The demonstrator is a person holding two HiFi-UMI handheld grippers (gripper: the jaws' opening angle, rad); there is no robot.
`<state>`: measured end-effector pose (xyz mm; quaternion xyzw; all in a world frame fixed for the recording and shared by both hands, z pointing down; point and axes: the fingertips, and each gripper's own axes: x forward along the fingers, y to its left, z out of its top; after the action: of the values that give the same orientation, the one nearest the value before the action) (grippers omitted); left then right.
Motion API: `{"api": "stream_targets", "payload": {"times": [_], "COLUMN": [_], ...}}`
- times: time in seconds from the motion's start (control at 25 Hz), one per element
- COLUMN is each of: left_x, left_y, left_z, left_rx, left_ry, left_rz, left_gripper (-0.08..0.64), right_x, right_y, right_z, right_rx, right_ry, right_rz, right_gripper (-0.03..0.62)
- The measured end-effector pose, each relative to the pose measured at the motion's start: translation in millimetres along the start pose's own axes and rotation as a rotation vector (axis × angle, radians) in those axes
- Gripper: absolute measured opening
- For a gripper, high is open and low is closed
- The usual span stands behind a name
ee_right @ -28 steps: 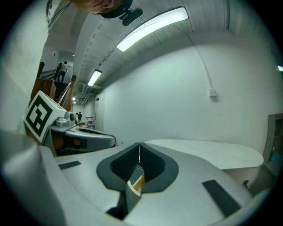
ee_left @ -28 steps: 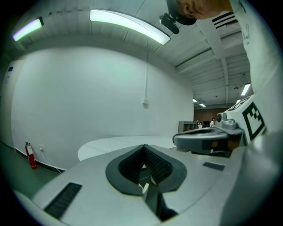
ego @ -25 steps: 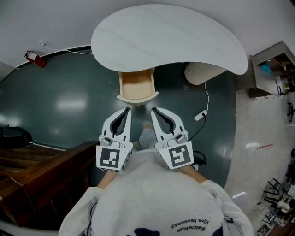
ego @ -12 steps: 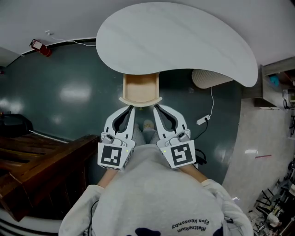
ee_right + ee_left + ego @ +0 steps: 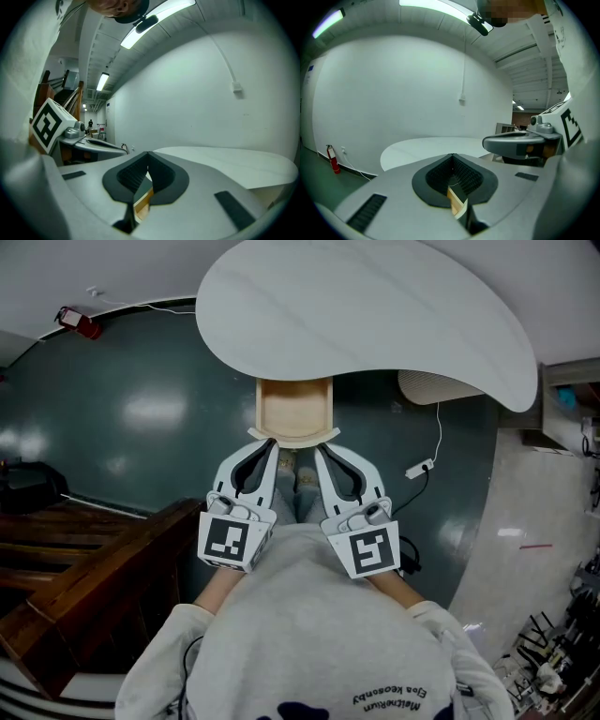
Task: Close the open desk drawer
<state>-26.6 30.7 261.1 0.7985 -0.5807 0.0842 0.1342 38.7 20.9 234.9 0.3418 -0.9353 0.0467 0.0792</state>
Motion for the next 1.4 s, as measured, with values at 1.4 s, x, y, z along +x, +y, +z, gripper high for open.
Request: {"api": "stream_targets", "payload": {"times": [1.4], "left_x": [60], "left_y": [23], "left_z": [-116], "left_rx": [0.000], "left_ry": [0.191], "left_rz": [-0.215], "left_gripper": [0.009], "right_x": [51], "right_y": [6], "right_z": [-155], "right_rx": [0.068], "right_ry": [0.270], "right_rz": [-0.100], "right_gripper": [0.018]}}
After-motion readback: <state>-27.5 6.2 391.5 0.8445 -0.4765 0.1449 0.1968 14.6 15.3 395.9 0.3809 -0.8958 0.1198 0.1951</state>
